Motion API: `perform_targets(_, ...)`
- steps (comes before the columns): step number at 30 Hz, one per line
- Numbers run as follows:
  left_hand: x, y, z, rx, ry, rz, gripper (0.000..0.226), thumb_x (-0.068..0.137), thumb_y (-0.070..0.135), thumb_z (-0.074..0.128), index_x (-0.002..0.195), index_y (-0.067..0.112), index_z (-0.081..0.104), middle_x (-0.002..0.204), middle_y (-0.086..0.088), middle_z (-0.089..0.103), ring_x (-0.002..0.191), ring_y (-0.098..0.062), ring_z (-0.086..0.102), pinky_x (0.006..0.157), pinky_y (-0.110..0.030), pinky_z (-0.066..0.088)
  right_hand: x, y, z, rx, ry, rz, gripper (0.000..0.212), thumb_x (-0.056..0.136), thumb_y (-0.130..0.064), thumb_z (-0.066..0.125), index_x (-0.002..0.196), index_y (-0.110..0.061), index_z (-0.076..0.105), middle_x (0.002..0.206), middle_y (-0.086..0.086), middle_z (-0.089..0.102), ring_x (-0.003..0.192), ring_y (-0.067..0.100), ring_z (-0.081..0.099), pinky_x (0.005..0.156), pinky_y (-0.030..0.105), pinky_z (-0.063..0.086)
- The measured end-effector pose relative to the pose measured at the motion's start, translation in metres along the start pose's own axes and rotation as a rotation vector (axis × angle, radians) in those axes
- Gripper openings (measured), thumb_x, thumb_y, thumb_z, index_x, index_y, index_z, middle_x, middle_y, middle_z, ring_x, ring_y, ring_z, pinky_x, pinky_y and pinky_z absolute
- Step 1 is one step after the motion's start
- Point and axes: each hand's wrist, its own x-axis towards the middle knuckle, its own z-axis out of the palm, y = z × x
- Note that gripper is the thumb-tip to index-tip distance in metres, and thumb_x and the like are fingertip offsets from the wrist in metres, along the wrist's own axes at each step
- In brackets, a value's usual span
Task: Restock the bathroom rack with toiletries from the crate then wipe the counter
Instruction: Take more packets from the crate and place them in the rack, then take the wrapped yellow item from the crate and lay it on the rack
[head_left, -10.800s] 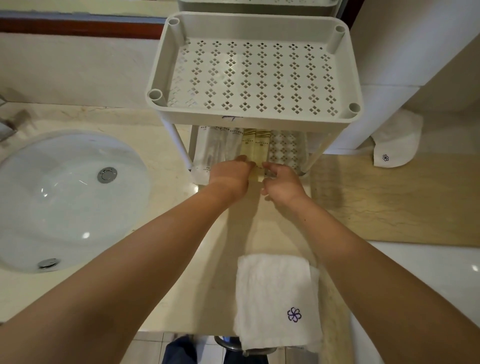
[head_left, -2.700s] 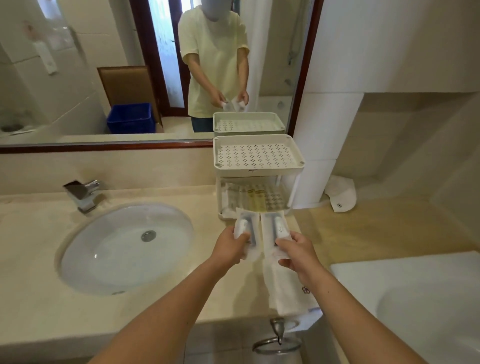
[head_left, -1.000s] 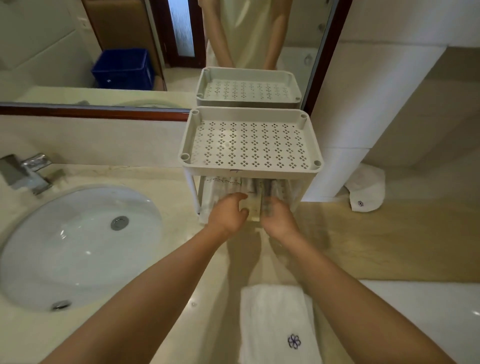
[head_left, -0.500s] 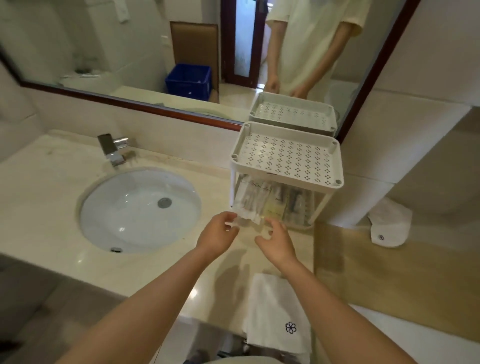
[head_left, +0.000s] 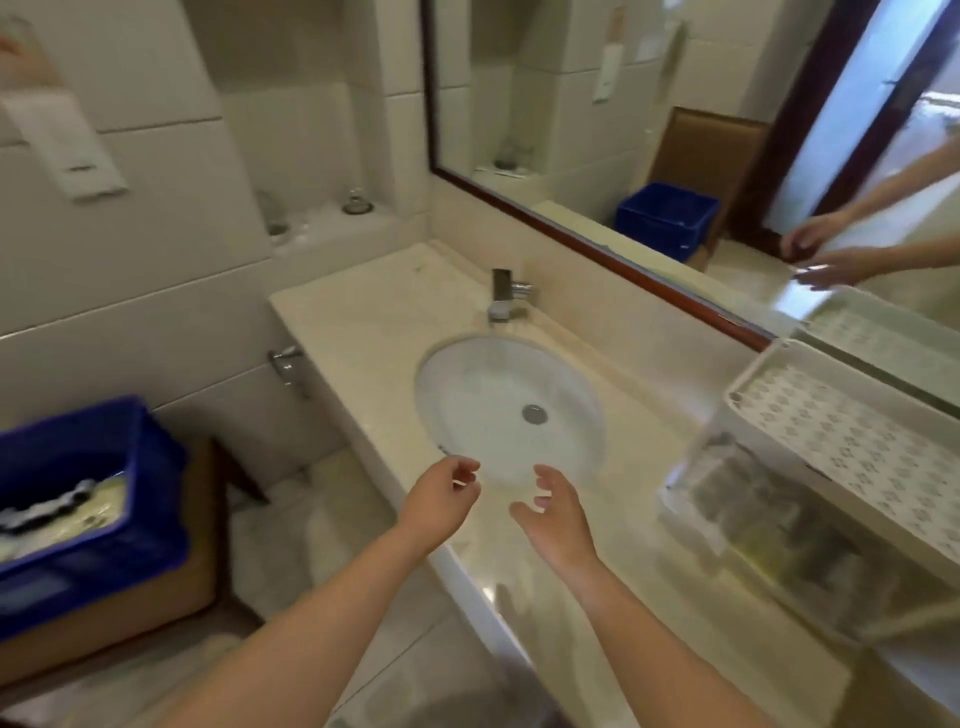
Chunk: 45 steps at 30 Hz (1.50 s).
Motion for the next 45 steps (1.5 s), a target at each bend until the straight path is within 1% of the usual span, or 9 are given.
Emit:
perform_targets(4,-0.014,-0.037,-0.048,-0.03,0.103,-0.095,0.025,0.09,0.018,0.058,0.115,0.02,0.062,0.103,0.006,0.064,0.085,-0.01,0.059,0.082,-0.026,0.049,0.004,-0.024,0.051,-0.05,-0.126,-0.051,0.061,0.084,-0.018,0.068,0.139,-0.022,0.041,0.139,0.0,0.044,0.116,0.017,0.053,0.085,0.022,0.043)
perform_targets(8,-0.031,-0.073,-0.096,-0.055,0.196,-0.141,0.027,0.09,0.01,0.06,0.116,0.009,0.062,0.109,-0.003,0.065,0.093,-0.01,0.058,0.082,-0.012,0.041,0.001,-0.05,0.107,-0.078,-0.245,-0.089,0.062,0.083,-0.017,0.068,0.139,-0.021,0.042,0.137,0.001,0.045,0.108,0.016,0.055,0.082,0.022,0.042)
perform_targets(13,-0.055,-0.121,-0.167,-0.118,0.262,-0.206,0.023,0.09,0.016,0.059,0.113,0.019,0.062,0.108,0.002,0.065,0.098,-0.013,0.062,0.095,-0.03,0.048,-0.013,-0.089,0.187,-0.148,-0.355,-0.173,0.063,0.082,-0.014,0.067,0.14,-0.015,0.041,0.135,0.003,0.048,0.095,0.011,0.055,0.08,0.022,0.042)
perform_targets(16,-0.069,-0.155,-0.214,-0.137,0.324,-0.22,0.02,0.089,0.018,0.059,0.107,0.027,0.06,0.104,0.007,0.064,0.094,-0.008,0.061,0.09,-0.025,0.048,-0.026,-0.114,0.242,-0.173,-0.393,-0.206,0.064,0.082,-0.013,0.068,0.14,-0.016,0.042,0.133,0.003,0.05,0.091,0.009,0.054,0.076,0.02,0.039)
perform_targets(23,-0.104,-0.236,-0.325,-0.169,0.457,-0.296,0.021,0.091,0.021,0.059,0.112,0.026,0.06,0.098,0.014,0.063,0.092,-0.006,0.062,0.085,-0.024,0.049,-0.062,-0.162,0.378,-0.162,-0.484,-0.28,0.062,0.082,-0.017,0.069,0.139,-0.021,0.043,0.133,-0.001,0.049,0.095,0.01,0.058,0.077,0.021,0.041)
perform_targets(29,-0.142,-0.298,-0.396,-0.157,0.534,-0.351,0.022,0.094,0.023,0.056,0.115,0.027,0.057,0.105,0.013,0.061,0.094,-0.003,0.059,0.074,-0.017,0.044,-0.098,-0.197,0.475,-0.13,-0.599,-0.305,0.063,0.086,-0.014,0.067,0.141,-0.023,0.04,0.136,-0.003,0.045,0.098,0.006,0.058,0.055,0.01,0.044)
perform_targets(37,-0.17,-0.365,-0.447,-0.25,0.653,-0.452,0.025,0.092,0.021,0.061,0.117,0.021,0.06,0.105,0.007,0.064,0.099,-0.007,0.061,0.091,-0.026,0.049,-0.118,-0.215,0.561,-0.221,-0.723,-0.326,0.06,0.088,-0.018,0.066,0.141,-0.025,0.039,0.138,-0.002,0.045,0.107,0.012,0.057,0.076,0.024,0.056)
perform_targets(41,-0.166,-0.395,-0.472,-0.317,0.695,-0.5,0.022,0.092,0.02,0.061,0.114,0.022,0.061,0.105,0.005,0.065,0.097,-0.007,0.061,0.091,-0.028,0.051,-0.111,-0.228,0.609,-0.27,-0.78,-0.334,0.059,0.089,-0.019,0.065,0.141,-0.027,0.04,0.137,-0.005,0.047,0.107,0.009,0.056,0.061,0.012,0.046)
perform_targets(45,-0.15,-0.431,-0.505,-0.329,0.732,-0.55,0.022,0.093,0.022,0.059,0.114,0.027,0.061,0.101,0.012,0.064,0.095,-0.003,0.061,0.082,-0.02,0.049,-0.093,-0.241,0.664,-0.288,-0.84,-0.318,0.057,0.088,-0.02,0.066,0.139,-0.028,0.042,0.135,-0.006,0.048,0.105,0.01,0.057,0.064,0.013,0.041)
